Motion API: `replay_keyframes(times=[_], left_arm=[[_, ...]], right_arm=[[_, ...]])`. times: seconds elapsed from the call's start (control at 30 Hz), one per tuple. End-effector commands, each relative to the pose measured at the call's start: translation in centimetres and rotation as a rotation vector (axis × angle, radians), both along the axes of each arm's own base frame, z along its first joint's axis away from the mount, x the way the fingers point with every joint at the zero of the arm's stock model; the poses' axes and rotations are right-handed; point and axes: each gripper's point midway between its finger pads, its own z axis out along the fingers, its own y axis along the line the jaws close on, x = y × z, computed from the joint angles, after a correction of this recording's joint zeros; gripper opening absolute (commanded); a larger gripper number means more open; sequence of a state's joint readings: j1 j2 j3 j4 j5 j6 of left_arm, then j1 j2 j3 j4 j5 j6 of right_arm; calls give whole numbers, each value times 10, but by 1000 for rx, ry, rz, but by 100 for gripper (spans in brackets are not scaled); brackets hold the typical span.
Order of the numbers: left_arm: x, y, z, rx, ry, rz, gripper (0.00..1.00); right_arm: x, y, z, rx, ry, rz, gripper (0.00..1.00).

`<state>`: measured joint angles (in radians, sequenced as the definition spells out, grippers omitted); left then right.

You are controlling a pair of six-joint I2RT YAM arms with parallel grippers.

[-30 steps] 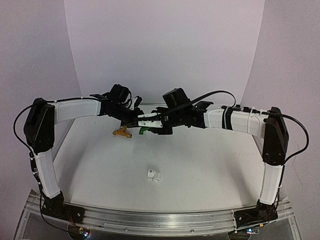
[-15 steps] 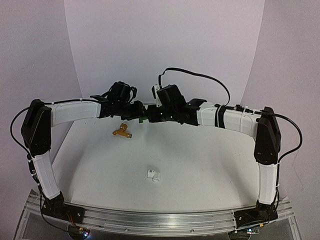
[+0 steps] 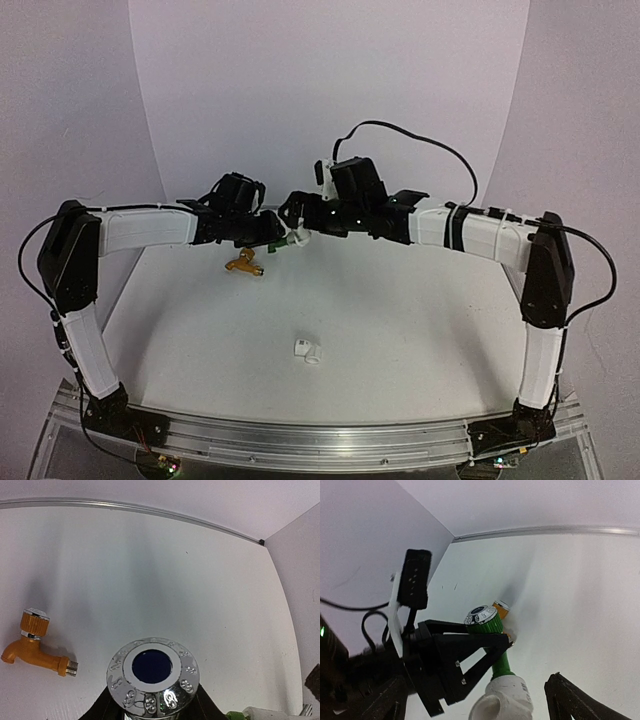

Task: Install the water faucets
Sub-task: Screw the water faucet onto the adaptor.

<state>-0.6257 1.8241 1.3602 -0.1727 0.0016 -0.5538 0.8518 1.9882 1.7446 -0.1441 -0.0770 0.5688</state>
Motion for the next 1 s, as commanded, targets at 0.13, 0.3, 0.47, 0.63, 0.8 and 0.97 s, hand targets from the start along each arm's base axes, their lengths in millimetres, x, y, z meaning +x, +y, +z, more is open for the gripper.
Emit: replay_keyframes(times=[0.13, 0.3, 0.47, 0.63, 0.8, 0.97], left_arm=[[-24, -25, 52, -122, -5, -251, 0], [-36, -34, 35, -115, 89, -334, 0], [-44, -42, 29, -149, 142, -382, 0], [-47, -44, 27, -151, 153, -397, 0], [-45, -43, 24, -131, 153, -392, 0], [-42, -42, 27, -120, 139, -386, 0]], right_arm=[[-54, -46, 27, -681, -812, 549, 98], [-83, -55, 12, -947, -1175, 878, 98], [-88, -46, 3, -1012, -1301, 1040, 98], [-82, -28, 4, -1000, -1356, 1074, 98], [-78, -13, 1, -992, -1369, 1097, 98], [-78, -3, -10, -972, -1356, 1130, 98]])
